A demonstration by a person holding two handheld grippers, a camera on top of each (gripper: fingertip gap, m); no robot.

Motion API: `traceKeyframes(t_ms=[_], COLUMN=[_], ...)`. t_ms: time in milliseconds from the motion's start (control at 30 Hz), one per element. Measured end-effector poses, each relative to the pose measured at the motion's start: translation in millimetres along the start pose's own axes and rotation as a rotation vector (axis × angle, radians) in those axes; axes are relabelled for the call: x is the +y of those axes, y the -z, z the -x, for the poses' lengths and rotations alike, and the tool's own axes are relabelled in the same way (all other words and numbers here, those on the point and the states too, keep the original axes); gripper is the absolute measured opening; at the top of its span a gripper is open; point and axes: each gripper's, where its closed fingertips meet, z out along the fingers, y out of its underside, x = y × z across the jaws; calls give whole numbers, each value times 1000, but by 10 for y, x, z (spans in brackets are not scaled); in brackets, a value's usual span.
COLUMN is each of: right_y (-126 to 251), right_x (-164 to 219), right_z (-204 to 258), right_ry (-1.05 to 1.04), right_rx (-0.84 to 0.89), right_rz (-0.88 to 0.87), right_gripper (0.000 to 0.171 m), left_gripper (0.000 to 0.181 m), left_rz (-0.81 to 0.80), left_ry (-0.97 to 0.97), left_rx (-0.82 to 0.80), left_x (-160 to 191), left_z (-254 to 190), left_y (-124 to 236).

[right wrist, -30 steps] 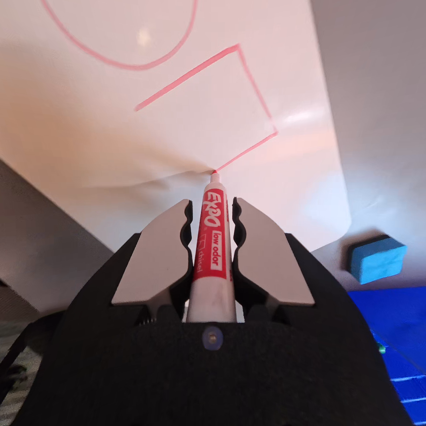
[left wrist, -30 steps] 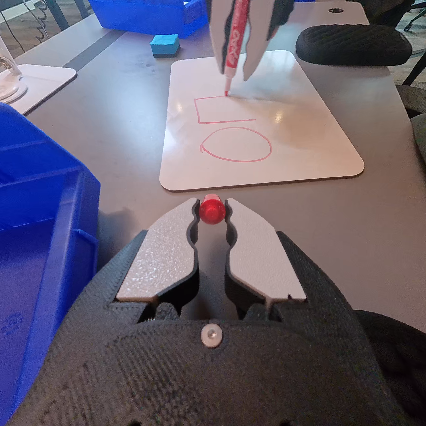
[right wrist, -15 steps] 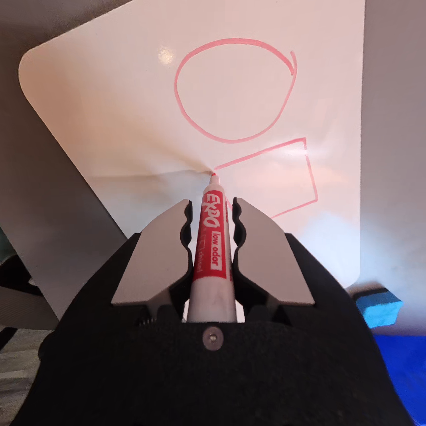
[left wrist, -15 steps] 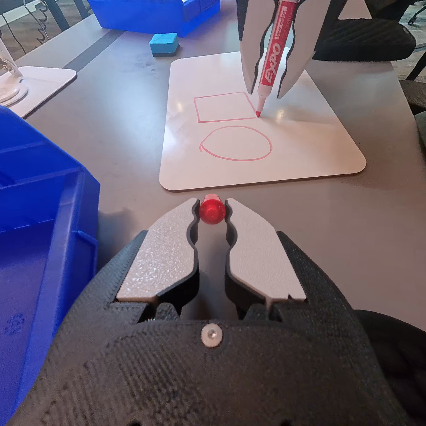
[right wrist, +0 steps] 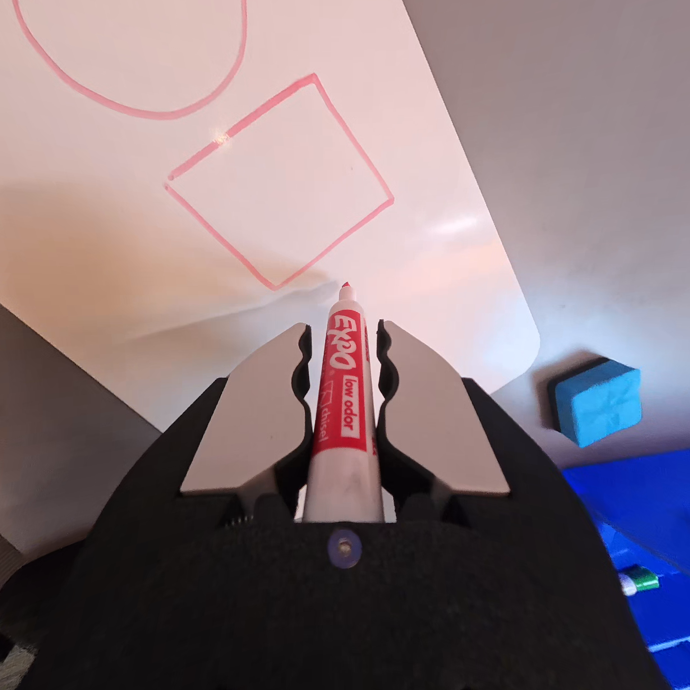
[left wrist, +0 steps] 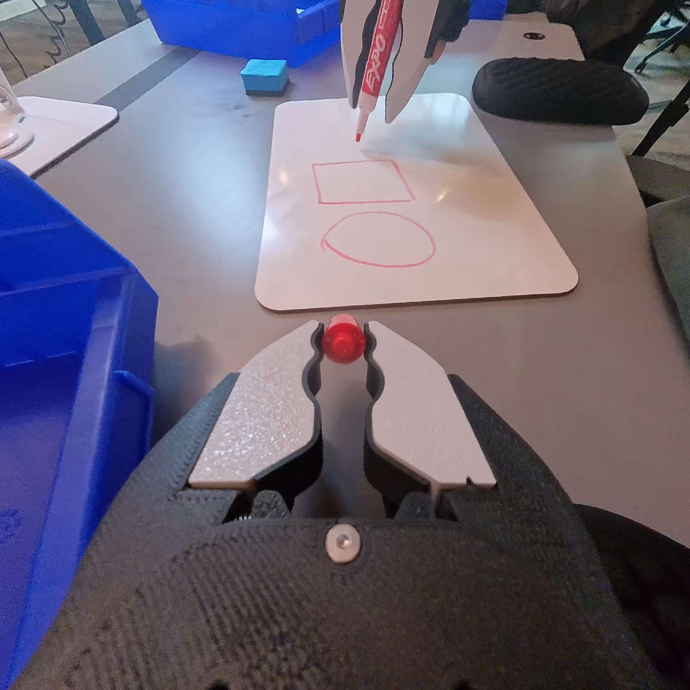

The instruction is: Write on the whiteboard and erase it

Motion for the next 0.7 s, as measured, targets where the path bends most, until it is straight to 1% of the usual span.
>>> traceKeyframes(t_ms=[100,233,467,533,700], right_y=[-33,-74,-31,-27,11], right_x=[-42,10,337,323,131], right_z=[19,7,-235,-239,-252], right_ry=[14,22,-32,-41,-34], right_rx=[-9,-8,50,46,57], right_rz=[5,37,115,101,40], right_gripper=[34,34,34,34,34], left_gripper=[20,20,20,20,20], left_rz=[0,-1,-2,1,1], left_ry=[12,16,18,16,16], left_rx=[3,4,6,5,5], left_x=[2,2,3,5,5], left_z=[6,7,5,2,0], left_y=[4,8,10,10,11])
